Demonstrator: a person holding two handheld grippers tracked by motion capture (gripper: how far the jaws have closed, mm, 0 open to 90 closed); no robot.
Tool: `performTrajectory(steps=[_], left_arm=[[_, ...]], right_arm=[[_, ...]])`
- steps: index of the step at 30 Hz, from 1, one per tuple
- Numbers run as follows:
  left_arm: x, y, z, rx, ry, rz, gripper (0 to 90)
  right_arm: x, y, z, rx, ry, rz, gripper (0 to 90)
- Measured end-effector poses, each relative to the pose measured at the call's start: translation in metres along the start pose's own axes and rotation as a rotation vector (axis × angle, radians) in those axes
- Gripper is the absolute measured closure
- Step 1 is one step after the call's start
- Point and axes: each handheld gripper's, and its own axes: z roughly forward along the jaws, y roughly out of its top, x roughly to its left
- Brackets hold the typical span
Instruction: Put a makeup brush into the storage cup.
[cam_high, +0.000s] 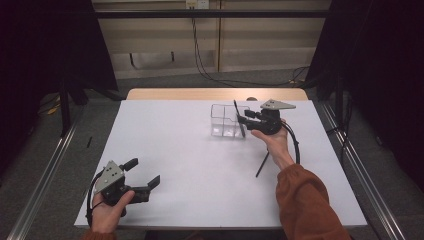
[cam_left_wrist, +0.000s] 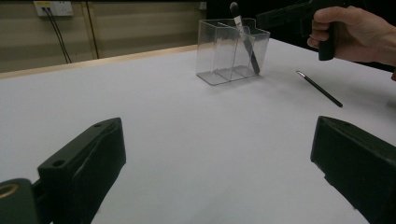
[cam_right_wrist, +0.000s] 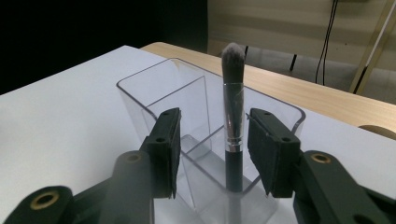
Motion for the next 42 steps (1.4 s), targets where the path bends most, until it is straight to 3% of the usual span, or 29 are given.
performTrajectory(steps=[7,27,32,42], left_arm=[[0.001,0.000,-0.001,0.002,0.001,0.001,3.2],[0.002,0.001,-0.003,-0.006,0.021,-0.001,3.2],[0.003,0.001,-0.004,-0.008,0.024,-0.003,3.2],[0.003,0.002,-0.004,-0.012,0.022,0.001,3.2]], right_arm=[[0.005,0.001,-0.013,-0.028,0.014,-0.011,35.0],[0.010,-0.008,-0.049,-0.033,0.042,0.010,3.3],[0.010,-0.012,-0.058,-0.028,0.053,0.026,3.8],[0.018,-0.025,-0.077,-0.023,0.004,0.000,2.8]])
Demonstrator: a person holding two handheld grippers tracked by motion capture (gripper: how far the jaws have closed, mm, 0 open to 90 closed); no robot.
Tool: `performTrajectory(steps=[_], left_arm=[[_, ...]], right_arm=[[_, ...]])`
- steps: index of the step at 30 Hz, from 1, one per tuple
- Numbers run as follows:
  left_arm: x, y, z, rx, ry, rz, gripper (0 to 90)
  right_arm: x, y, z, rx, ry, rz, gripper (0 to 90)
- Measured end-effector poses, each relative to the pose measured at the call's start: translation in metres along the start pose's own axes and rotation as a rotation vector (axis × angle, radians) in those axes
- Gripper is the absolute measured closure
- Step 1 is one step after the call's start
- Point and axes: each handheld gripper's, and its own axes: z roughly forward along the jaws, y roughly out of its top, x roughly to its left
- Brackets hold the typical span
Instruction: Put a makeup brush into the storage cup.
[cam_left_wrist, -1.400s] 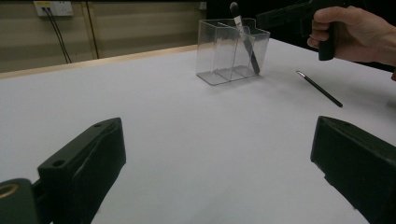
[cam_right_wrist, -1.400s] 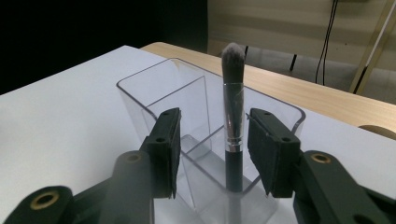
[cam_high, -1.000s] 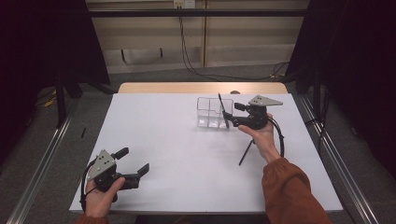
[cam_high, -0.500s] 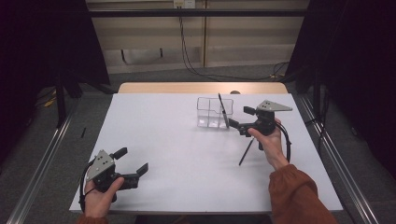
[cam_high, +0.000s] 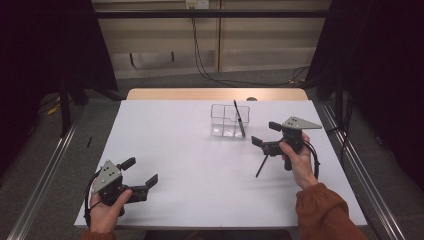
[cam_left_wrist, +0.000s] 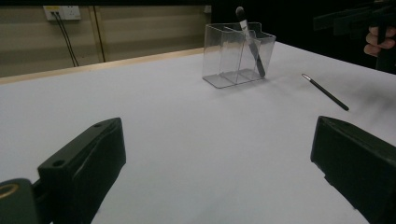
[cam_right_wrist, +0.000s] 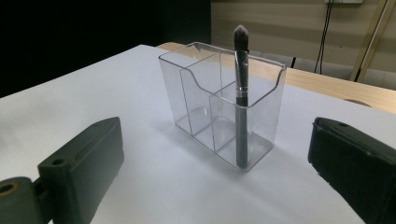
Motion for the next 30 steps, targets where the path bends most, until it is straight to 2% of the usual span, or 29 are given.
performTrajectory(steps=[3,8,16,19,30], left_arm=[[0.000,0.000,0.001,-0.005,-0.001,-0.013,3.2],[0.000,0.000,0.000,-0.001,0.002,-0.003,3.2],[0.001,-0.001,-0.001,-0.002,0.009,-0.002,3.2],[0.001,-0.002,-0.002,-0.004,0.013,-0.008,3.2],[0.002,-0.002,-0.005,-0.004,0.021,-0.016,3.2]], right_arm=[[0.003,-0.004,-0.005,-0.002,-0.004,-0.005,2.9],[0.006,-0.007,-0.017,-0.012,-0.011,0.011,3.4],[0.017,-0.015,-0.036,-0.027,-0.016,-0.004,3.1],[0.020,-0.022,-0.044,-0.023,-0.034,-0.020,3.3],[0.024,-0.037,-0.070,-0.023,-0.065,-0.009,3.6]])
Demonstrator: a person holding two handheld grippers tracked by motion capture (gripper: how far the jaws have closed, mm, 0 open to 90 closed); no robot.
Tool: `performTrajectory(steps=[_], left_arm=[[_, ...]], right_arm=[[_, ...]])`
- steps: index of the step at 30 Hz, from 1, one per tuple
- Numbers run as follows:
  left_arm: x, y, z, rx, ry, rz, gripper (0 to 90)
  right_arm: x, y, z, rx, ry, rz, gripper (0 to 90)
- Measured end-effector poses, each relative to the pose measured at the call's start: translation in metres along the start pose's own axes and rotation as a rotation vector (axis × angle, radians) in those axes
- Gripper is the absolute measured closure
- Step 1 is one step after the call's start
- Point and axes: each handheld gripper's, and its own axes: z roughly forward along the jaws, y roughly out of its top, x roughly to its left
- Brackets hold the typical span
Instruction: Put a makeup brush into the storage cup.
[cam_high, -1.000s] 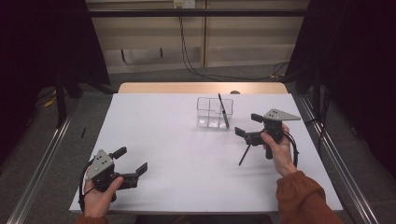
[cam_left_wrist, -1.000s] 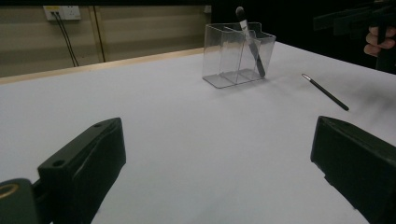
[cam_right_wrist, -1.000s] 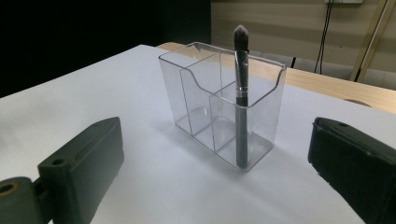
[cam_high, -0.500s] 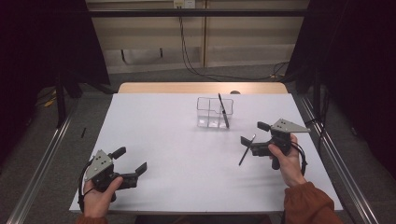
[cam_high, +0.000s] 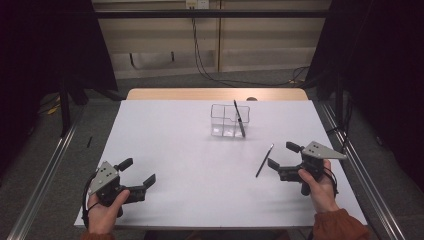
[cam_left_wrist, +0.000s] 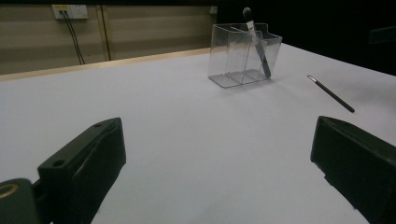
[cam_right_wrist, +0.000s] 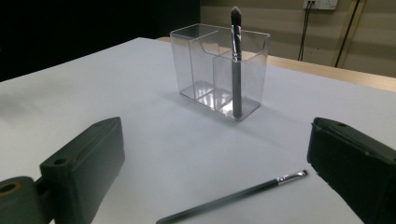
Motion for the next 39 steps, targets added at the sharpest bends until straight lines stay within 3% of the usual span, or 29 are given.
performTrajectory(steps=[13,18,39], left_arm=[[-0.005,0.001,-0.009,-0.012,0.019,-0.003,3.2],[-0.008,0.002,-0.011,-0.015,0.004,0.010,3.1],[-0.004,0.000,-0.006,-0.004,0.008,0.005,3.1]], right_arm=[[0.004,-0.018,-0.024,0.036,-0.015,0.002,1.7],[0.003,-0.021,-0.032,0.031,-0.020,0.007,1.7],[0.003,-0.011,-0.021,0.015,-0.021,-0.005,1.7]])
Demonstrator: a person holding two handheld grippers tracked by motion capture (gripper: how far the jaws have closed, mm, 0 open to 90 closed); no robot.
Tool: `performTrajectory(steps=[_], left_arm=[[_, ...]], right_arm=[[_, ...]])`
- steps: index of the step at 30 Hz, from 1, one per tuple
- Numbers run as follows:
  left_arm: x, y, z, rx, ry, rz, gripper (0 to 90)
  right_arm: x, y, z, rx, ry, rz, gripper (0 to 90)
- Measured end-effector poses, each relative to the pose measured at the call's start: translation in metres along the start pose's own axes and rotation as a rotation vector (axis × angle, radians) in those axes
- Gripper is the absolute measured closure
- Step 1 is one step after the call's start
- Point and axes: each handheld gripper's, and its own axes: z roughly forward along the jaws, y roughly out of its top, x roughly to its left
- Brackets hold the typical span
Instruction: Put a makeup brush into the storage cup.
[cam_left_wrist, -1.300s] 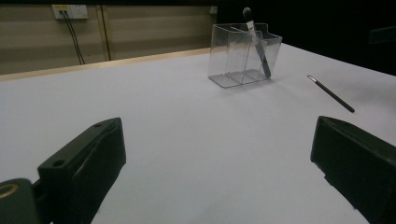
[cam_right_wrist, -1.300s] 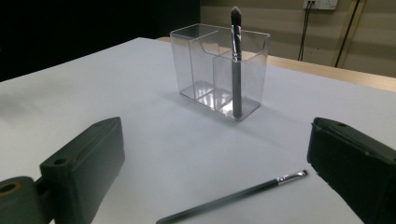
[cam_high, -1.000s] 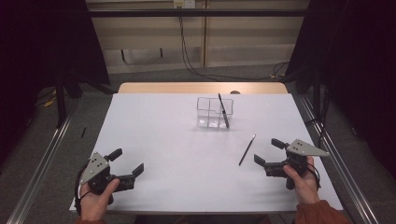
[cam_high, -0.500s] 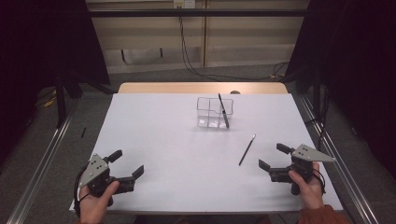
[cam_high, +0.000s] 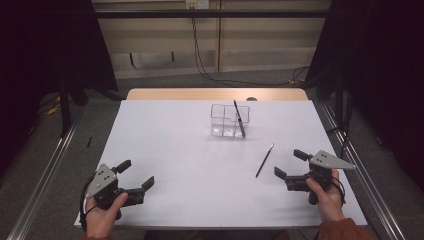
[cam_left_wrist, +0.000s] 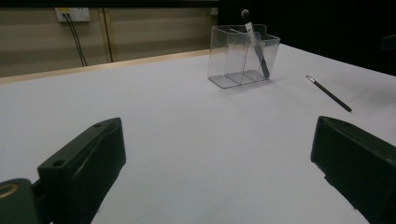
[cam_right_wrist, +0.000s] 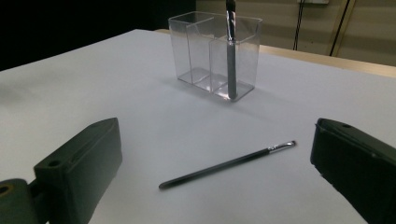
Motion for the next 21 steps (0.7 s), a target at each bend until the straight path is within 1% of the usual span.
performTrajectory(steps=[3,6,8,11,12,14,19,21], left_arm=[[0.000,0.000,-0.001,-0.001,0.002,0.001,3.1],[0.000,0.001,-0.001,-0.006,0.003,0.004,3.1],[0.000,0.001,-0.001,-0.006,0.002,0.002,3.2],[0.001,0.000,0.000,0.001,0.003,0.007,3.1],[0.001,0.000,0.001,-0.002,0.004,0.003,3.1],[0.002,0.000,0.001,0.000,0.007,0.003,3.1],[0.001,0.000,0.001,0.000,0.004,0.012,3.1],[0.002,0.000,0.001,0.009,0.005,0.013,3.1]], right_arm=[[0.000,0.004,0.004,-0.005,-0.005,-0.004,1.7],[-0.002,0.007,0.009,0.003,-0.005,-0.011,1.8],[-0.003,0.008,0.011,0.006,0.002,-0.015,1.4],[-0.007,0.012,0.012,0.006,0.009,-0.006,1.3],[-0.009,0.014,0.012,0.009,0.008,-0.004,1.3],[-0.012,0.017,0.013,-0.002,0.002,0.000,1.3],[-0.017,0.024,0.019,0.000,-0.009,-0.010,1.3],[-0.018,0.026,0.022,0.002,-0.019,-0.015,1.3]])
